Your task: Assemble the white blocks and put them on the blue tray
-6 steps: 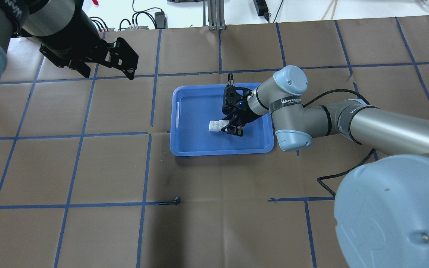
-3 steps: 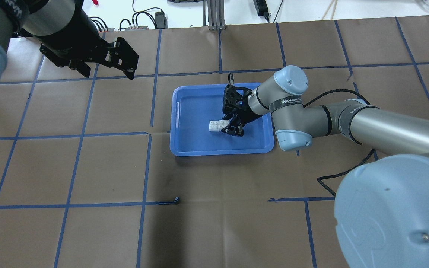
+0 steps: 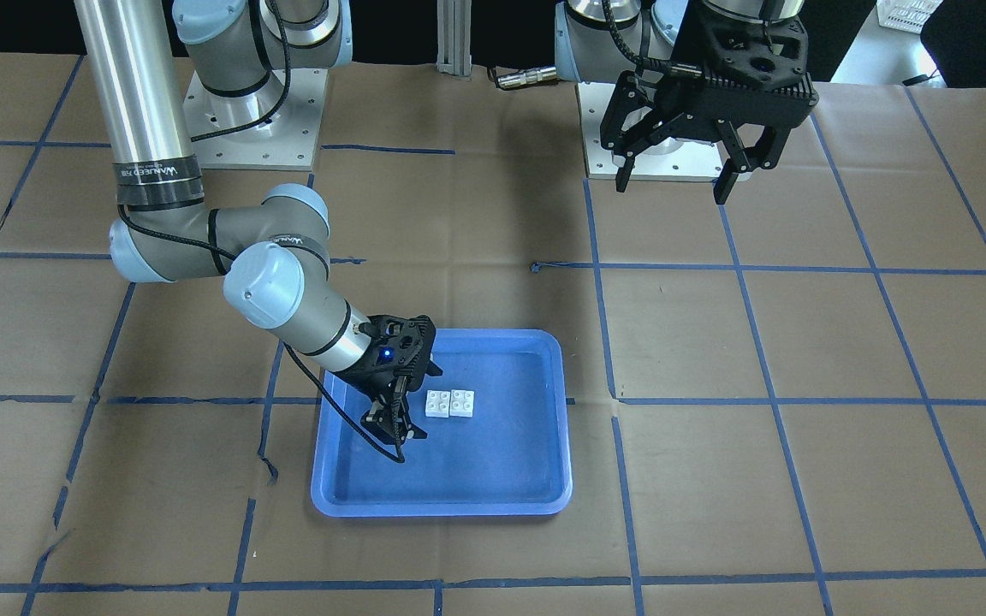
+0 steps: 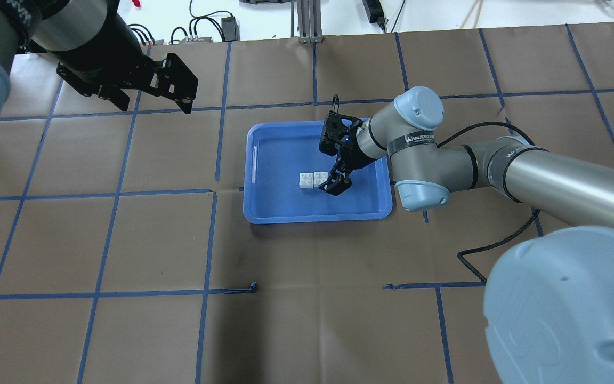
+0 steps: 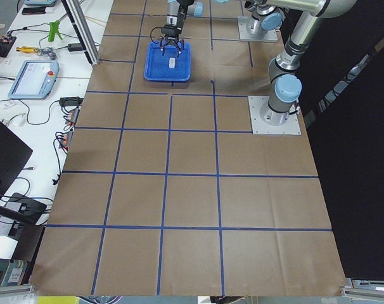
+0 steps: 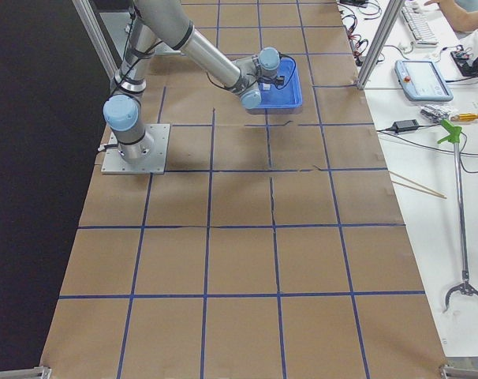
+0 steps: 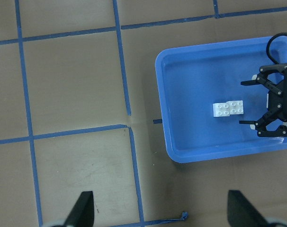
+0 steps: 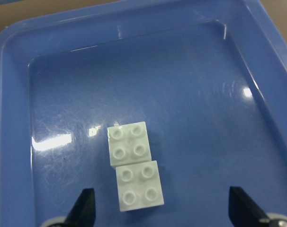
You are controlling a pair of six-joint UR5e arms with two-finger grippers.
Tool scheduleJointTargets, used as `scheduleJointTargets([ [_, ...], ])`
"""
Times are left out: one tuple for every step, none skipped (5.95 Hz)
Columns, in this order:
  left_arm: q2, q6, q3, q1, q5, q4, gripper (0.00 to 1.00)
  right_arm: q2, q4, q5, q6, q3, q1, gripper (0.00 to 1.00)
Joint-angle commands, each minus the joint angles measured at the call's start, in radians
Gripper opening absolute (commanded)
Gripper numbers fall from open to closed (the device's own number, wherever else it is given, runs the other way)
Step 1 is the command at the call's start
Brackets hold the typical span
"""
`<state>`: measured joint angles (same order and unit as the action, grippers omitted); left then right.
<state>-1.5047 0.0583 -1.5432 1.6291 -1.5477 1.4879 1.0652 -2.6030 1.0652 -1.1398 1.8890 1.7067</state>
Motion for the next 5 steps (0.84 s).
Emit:
scheduleJointTargets([
  [0.001, -0.002, 0.0, 0.0, 0.001, -0.001, 0.99, 0.086, 0.193, 0.091, 0.079, -0.034, -0.009, 1.0],
  [0.003, -0.002, 0.0, 0.0, 0.001, 0.0, 0.99, 0.125, 0.356, 0.161, 0.217, -0.1, -0.019, 1.0],
  [0.003, -0.002, 0.0, 0.0, 0.001, 0.0, 0.99, 0.162, 0.518, 0.221, 0.388, -0.182, -0.022, 1.0],
  [0.003, 0.0, 0.0, 0.0, 0.001, 0.0, 0.99, 0.188, 0.679, 0.313, 0.507, -0.27, -0.025, 1.0],
  [0.003, 0.0, 0.002, 0.0, 0.001, -0.001, 0.99, 0.215, 0.783, 0.429, 0.699, -0.351, -0.036, 1.0],
])
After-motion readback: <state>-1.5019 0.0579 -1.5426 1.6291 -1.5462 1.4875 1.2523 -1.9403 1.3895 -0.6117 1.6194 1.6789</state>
